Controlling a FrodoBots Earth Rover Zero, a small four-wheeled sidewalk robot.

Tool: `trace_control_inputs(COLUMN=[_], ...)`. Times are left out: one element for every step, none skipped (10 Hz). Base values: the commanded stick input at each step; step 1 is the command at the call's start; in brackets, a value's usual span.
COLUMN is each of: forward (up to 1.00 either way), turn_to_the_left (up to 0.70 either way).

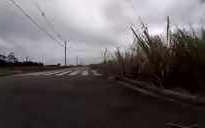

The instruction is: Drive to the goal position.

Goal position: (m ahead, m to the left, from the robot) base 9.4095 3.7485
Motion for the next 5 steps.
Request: trace_control_inputs(forward=[0.70, 0.70, 0.70, 0.70, 0.70], turn_to_the_left=[0.00, 0.00, 0.00, 0.00, 0.00])
